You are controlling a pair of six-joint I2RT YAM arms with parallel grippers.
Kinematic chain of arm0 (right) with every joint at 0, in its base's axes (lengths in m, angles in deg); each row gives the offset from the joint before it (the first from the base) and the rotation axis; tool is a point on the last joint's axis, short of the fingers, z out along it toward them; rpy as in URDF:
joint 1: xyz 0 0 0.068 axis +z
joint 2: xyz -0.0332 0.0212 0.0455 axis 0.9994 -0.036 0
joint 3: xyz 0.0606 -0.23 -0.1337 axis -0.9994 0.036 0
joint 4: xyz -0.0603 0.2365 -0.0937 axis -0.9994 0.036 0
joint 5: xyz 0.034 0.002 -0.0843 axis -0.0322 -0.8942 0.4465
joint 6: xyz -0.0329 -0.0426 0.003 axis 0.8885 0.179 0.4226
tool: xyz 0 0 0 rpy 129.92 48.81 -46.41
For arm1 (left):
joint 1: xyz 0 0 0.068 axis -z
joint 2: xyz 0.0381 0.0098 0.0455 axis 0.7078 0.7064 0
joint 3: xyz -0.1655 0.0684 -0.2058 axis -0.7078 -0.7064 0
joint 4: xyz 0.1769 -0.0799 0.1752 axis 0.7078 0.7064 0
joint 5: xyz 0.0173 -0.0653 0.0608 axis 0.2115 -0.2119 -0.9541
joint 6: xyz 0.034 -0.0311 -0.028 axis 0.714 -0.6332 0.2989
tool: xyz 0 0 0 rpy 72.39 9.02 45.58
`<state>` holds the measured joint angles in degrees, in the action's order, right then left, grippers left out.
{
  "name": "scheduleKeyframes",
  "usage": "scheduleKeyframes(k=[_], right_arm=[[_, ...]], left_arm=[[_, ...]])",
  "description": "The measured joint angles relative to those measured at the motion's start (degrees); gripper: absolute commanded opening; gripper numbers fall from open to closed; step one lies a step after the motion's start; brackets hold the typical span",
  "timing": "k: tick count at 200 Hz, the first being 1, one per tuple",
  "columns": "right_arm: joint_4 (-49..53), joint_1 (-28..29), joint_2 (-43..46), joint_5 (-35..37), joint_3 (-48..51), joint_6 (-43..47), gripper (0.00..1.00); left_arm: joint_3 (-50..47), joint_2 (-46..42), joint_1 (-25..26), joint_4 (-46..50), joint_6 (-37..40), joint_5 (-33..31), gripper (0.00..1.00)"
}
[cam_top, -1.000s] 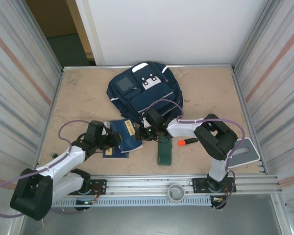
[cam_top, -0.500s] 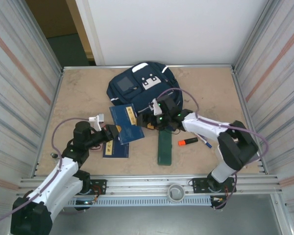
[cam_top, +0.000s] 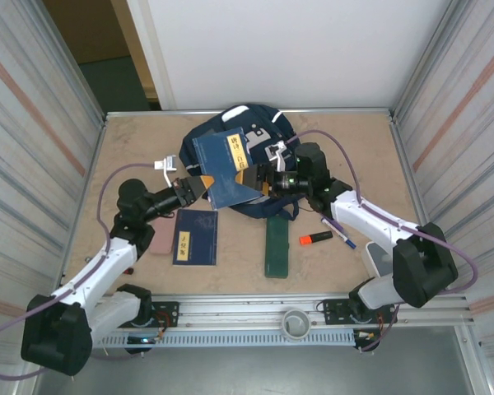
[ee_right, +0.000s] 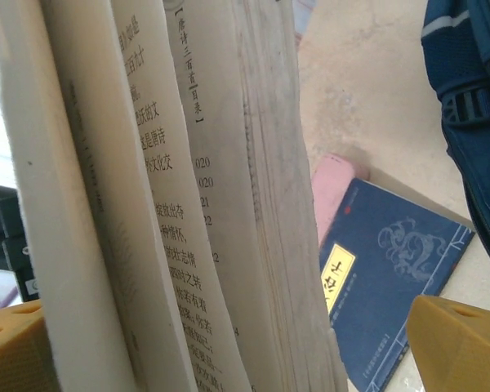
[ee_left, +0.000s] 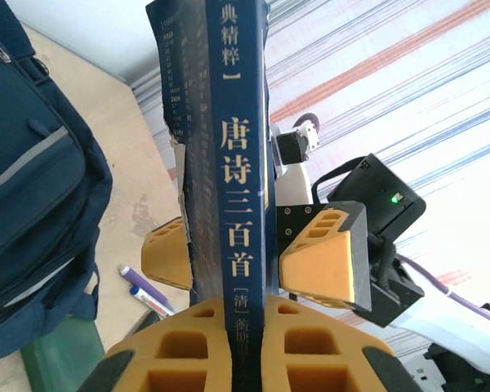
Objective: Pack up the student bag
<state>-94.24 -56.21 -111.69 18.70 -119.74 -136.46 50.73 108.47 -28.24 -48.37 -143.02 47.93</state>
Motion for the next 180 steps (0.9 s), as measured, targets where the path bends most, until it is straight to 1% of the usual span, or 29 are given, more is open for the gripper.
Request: scheduleKeyframes(k=[9, 20, 38, 48, 65, 81, 93, 105, 125, 137, 140, 155, 180], right_arm=[[-2.49, -0.66, 0.02, -0.74, 0.96, -1.42, 0.98], [-5.49, -1.31, 0.02, -1.6, 1.95, -3.13, 0.91], [-10.29, -1.64, 0.02, -2.58, 2.69, -6.03, 0.68], [-12.07, -1.64, 0.02, -2.84, 2.75, -7.3, 0.58], [-14.75, -1.88, 0.02, -3.23, 3.02, -9.07, 0.44], [-15.89, -2.32, 0.22, -3.17, 3.45, -9.9, 0.36], [-16.2, -2.95, 0.33, -3.19, 3.85, -10.47, 0.26], [-15.87, -3.76, 0.55, -3.02, 4.09, -10.43, 0.19], [-12.81, -5.68, 1.2, -2.91, 4.09, -9.86, 0.07], [-10.03, -7.39, 1.95, -2.84, 4.07, -8.68, 0.0], [-9.07, -8.07, 2.19, -2.86, 4.07, -8.55, 0.0], [-4.85, -12.07, 3.41, -2.8, 4.04, -7.32, 0.0], [2.25, -21.22, 5.2, -2.58, 3.69, -5.25, 0.0]], left_arm=[[0.17, 0.7, 0.0, -0.79, -0.39, 0.35, 0.0], [0.28, 1.44, 0.0, -1.51, -0.85, 0.61, 0.0], [0.31, 3.28, 0.0, -2.73, -1.57, 0.85, 0.0], [0.31, 4.37, -0.02, -3.34, -1.86, 0.83, 0.0], [0.66, 6.01, 0.13, -3.78, -1.84, 0.83, 0.0], [1.31, 7.43, 0.17, -3.61, -1.49, 0.81, 0.0], [2.16, 8.35, 0.39, -2.73, -0.7, 0.81, 0.0], [3.5, 9.44, 1.05, -1.22, 0.81, 0.52, 0.09], [6.54, 11.52, 2.56, 2.49, 4.59, -0.33, 0.31], [9.11, 13.14, 3.72, 6.4, 8.55, -1.6, 0.4], [9.86, 13.53, 4.04, 7.61, 8.9, -1.95, 0.42], [14.53, 16.48, 6.12, 14.88, 15.91, -5.62, 0.49], [24.63, 23.58, 10.95, 27.58, 30.01, -15.04, 0.56]])
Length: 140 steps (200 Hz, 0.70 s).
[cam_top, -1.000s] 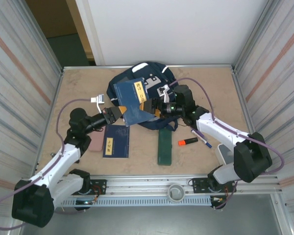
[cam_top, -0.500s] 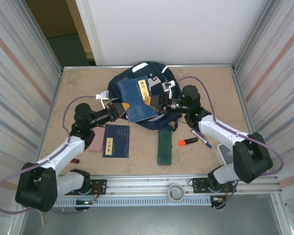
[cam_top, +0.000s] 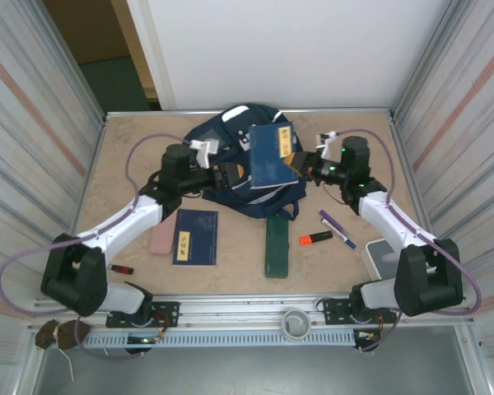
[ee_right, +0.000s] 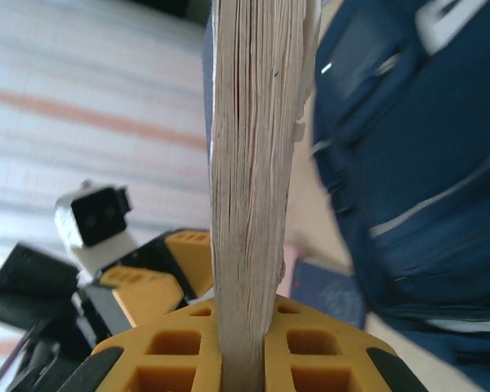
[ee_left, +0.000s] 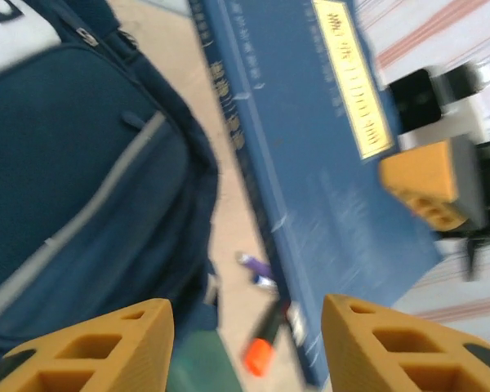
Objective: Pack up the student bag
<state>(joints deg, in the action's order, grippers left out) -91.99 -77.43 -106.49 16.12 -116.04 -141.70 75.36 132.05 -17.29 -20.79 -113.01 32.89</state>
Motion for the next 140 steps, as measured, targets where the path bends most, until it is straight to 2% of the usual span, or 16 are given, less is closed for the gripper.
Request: scheduleKeyframes(k=[26, 64, 99, 140], right_arm=[[8.04, -8.13, 1.75, 2.4, -1.11, 3.48, 0.0], [17.09, -13.94, 4.76, 4.81, -1.92, 8.9, 0.0], [21.11, -16.22, 5.49, 5.62, -1.9, 11.61, 0.0], [22.93, -16.26, 5.53, 5.6, -1.57, 13.31, 0.0]], left_arm=[[12.28, 10.71, 4.28, 10.69, 14.47, -8.92, 0.6], [28.04, 26.86, 8.26, 22.95, 30.73, -17.9, 0.66], [37.35, 36.28, 10.14, 30.82, 38.56, -21.49, 0.68], [43.06, 41.38, 11.02, 35.04, 42.27, -24.28, 0.65]])
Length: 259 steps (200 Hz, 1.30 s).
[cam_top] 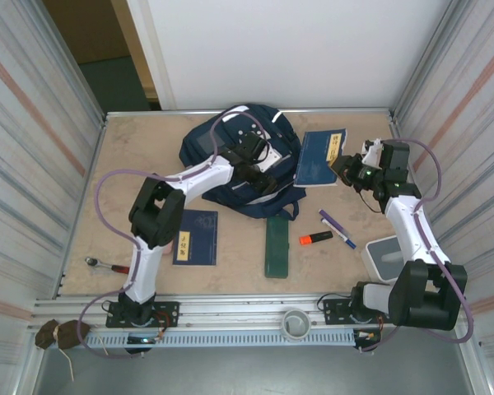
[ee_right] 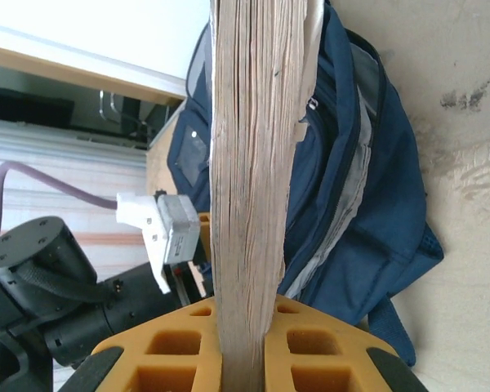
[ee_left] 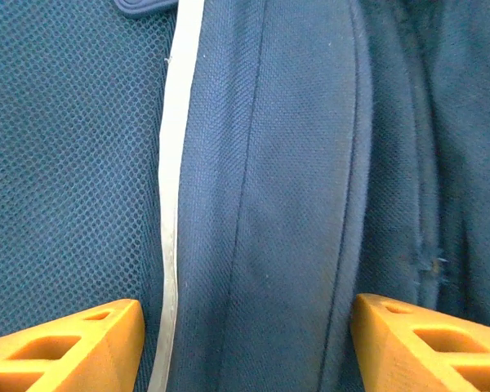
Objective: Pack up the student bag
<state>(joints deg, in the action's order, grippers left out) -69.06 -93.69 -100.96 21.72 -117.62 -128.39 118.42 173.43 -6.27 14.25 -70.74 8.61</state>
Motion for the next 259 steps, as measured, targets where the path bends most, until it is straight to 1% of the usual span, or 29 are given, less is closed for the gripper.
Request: scheduleKeyframes(k=[13, 35, 36, 38, 47, 54, 59, 73, 90, 126, 155, 174, 189, 222, 245, 251, 259], right_arm=[[0.59, -0.02, 0.0, 0.0, 0.22, 0.44, 0.0], [2.01, -0.07, 0.0, 0.0, 0.26, 1.53, 0.0], [2.08, -0.07, 0.0, 0.0, 0.26, 1.55, 0.0], [2.34, -0.09, -0.02, 0.04, 0.26, 1.75, 0.0], [3.3, -0.17, -0.02, 0.02, 0.24, 2.49, 0.0], [4.39, -0.22, -0.02, 0.15, 0.22, 2.97, 0.0], [5.18, -0.24, -0.04, 0.24, 0.22, 3.39, 0.0], [7.67, -0.28, -0.17, 0.61, 0.02, 4.5, 0.0], [10.27, -0.26, -0.28, 0.68, -0.33, 5.75, 0.0], [13.86, 1.01, 0.11, 1.05, -1.07, 6.88, 0.0], [11.91, 4.39, 0.2, 1.29, -1.07, 4.72, 0.0], [6.51, 8.74, -1.09, 2.08, -0.98, 0.96, 0.0], [0.92, 12.87, -3.26, 4.79, -0.92, -2.1, 0.0], [-12.31, 21.9, -11.23, 15.02, -0.87, -9.51, 0.0], [-20.22, 26.01, -19.54, 22.77, -2.23, -14.21, 0.0], [-21.94, 27.1, -22.25, 25.09, -3.26, -15.43, 0.03], [-23.93, 28.35, -25.75, 28.11, -4.96, -16.9, 0.04]], left_arm=[[0.5, 0.74, 0.28, 0.46, 0.76, -1.01, 0.58], [0.74, 1.07, 0.55, 1.2, 2.05, -2.34, 0.31], [0.74, 1.07, 0.59, 1.22, 2.1, -2.38, 0.31], [0.74, 1.07, 0.61, 1.25, 1.75, -2.36, 0.27], [0.74, 0.96, 0.72, 1.2, 2.16, -2.47, 0.16], [0.74, 0.92, 0.74, 1.14, 2.43, -2.47, 0.05], [0.74, 0.68, 0.72, 1.05, 2.16, -2.4, 0.0], [0.28, -0.52, 0.26, 0.68, 2.23, -1.64, 0.0], [-1.77, -3.91, -1.18, -0.85, 0.81, 1.42, 0.0], [-4.11, -13.09, -8.15, -5.42, -5.73, 13.44, 0.0], [-4.11, -16.17, -13.18, -8.9, -10.56, 21.35, 0.0], [-4.11, -16.09, -14.34, -9.6, -12.59, 25.29, 0.0], [-4.11, -15.89, -14.71, -9.62, -13.86, 27.93, 0.0], [-4.09, -15.13, -15.58, -10.49, -16.72, 32.96, 0.0], [-3.93, -14.05, -15.98, -11.37, -18.58, 35.47, 0.0], [-3.89, -13.75, -16.15, -11.67, -19.1, 35.95, 0.0], [-3.89, -13.33, -16.35, -12.33, -19.93, 36.76, 0.0]])
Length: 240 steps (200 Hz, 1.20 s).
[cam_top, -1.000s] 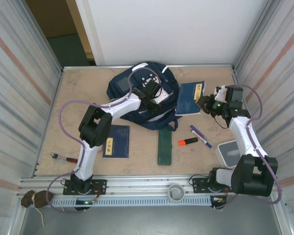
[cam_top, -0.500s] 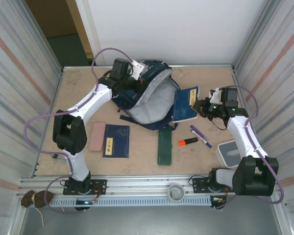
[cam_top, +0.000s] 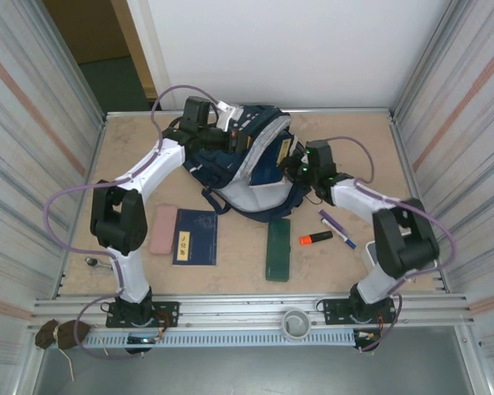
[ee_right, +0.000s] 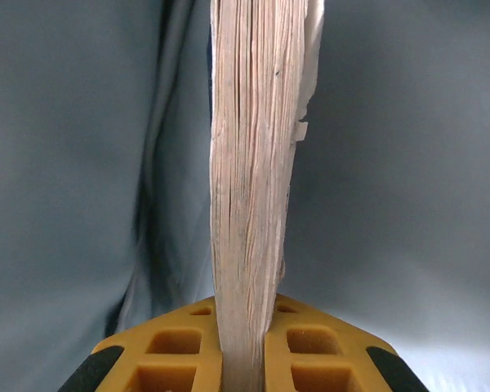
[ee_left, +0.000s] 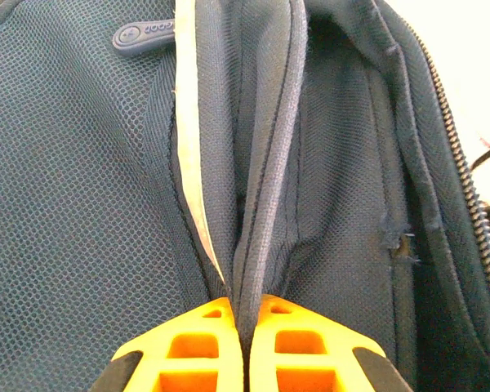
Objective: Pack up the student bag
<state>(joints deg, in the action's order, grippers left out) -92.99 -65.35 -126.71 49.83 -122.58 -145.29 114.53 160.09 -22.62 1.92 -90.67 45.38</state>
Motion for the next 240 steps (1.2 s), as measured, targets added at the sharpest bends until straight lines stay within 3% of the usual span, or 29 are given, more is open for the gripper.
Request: scheduleKeyframes(k=[21, 44, 61, 77, 90, 109, 142, 165, 200, 240], right_arm=[[-4.52, 3.52, -8.96, 7.1, -6.08, -2.78, 0.13], [-8.76, 6.51, -17.2, 9.88, -13.51, -4.28, 0.31], [-9.84, 7.52, -18.64, 10.19, -14.97, -4.44, 0.43], [-10.21, 7.15, -17.7, 10.25, -14.14, -3.69, 0.46], [-10.05, 6.27, -14.67, 10.29, -10.88, -2.34, 0.48], [-7.02, 4.85, -6.51, 10.69, -4.44, 0.83, 0.49], [1.11, 4.42, 11.19, 13.84, 2.97, 7.32, 0.52], [7.13, 6.84, 21.73, 17.35, 6.47, 11.8, 0.56], [16.11, 16.02, 24.2, 17.64, 7.23, 16.52, 0.62], [20.59, 29.64, 7.41, 12.09, -0.63, 17.4, 0.64]], left_arm=[[0.02, 0.46, -0.61, -1.51, -2.08, 1.57, 0.0], [0.09, 0.46, -1.51, -2.69, -4.02, 3.04, 0.0], [0.13, 0.5, -2.03, -3.54, -5.03, 3.58, 0.0], [0.13, 0.79, -2.21, -4.37, -5.81, 3.63, 0.0], [0.24, 1.38, -2.23, -4.61, -6.21, 3.56, 0.0], [0.61, 2.89, -2.1, -4.7, -6.23, 3.26, 0.1], [1.55, 4.74, -1.07, -3.26, -4.92, -0.07, 0.4], [1.05, 3.39, -0.39, -1.27, -4.61, -5.92, 0.52], [-19.1, -13.84, -0.98, -0.85, -6.8, -19.34, 0.6], [-45.33, -41.35, -1.36, 3.96, -10.95, -32.57, 0.62]])
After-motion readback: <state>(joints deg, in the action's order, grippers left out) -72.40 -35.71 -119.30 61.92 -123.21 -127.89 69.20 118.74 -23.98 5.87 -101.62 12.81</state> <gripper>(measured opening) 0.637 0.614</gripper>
